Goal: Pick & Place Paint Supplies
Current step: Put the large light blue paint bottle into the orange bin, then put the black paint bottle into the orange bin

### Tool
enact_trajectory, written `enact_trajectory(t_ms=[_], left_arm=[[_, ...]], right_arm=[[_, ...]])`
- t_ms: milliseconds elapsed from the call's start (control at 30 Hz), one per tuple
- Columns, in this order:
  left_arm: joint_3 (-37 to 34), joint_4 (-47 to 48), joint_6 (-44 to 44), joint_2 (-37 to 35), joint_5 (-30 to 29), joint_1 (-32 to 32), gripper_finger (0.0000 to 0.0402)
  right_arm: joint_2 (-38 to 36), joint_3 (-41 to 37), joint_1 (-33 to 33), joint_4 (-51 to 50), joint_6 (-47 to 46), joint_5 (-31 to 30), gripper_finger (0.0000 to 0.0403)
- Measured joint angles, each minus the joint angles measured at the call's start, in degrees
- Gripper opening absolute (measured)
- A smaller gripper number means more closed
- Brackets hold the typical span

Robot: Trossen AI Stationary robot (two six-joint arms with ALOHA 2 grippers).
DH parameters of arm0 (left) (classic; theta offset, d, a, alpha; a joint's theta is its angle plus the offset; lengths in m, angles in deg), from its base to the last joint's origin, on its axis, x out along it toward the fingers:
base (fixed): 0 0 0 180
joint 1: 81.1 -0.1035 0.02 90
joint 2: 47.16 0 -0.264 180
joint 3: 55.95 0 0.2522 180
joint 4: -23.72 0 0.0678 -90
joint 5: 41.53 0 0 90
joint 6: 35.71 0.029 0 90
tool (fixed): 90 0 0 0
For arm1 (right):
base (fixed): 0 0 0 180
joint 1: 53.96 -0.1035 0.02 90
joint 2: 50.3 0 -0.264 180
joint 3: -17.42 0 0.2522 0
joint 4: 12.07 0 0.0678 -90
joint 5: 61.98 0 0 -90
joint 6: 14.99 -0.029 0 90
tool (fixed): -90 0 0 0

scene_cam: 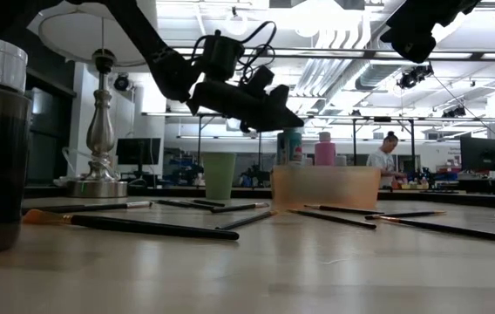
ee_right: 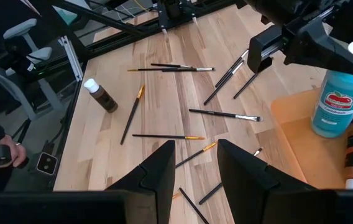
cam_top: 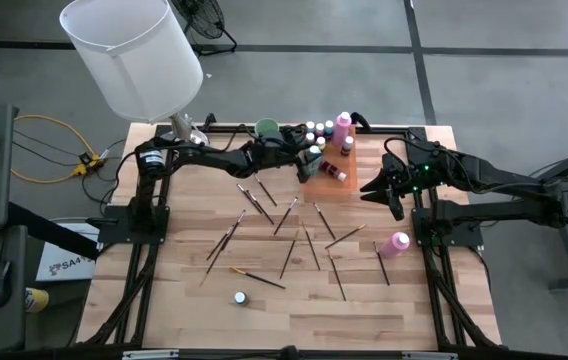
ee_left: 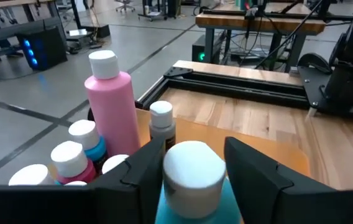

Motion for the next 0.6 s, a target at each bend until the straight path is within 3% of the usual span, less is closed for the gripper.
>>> enact_trajectory(t_ms=[300, 600], left_arm=[[0.0, -1.7, 4.4, 0.0, 0.0, 0.0, 0.0227], [-0.1, -1.6, 4.4, -1.4, -0.5, 0.8, 0.0239]], right_arm=[[0.0, 0.0, 0.0, 0.0, 0.0, 0.0, 0.0113], [0.0, 0.0, 0.0, 0.0, 0.0, 0.0, 0.0113]])
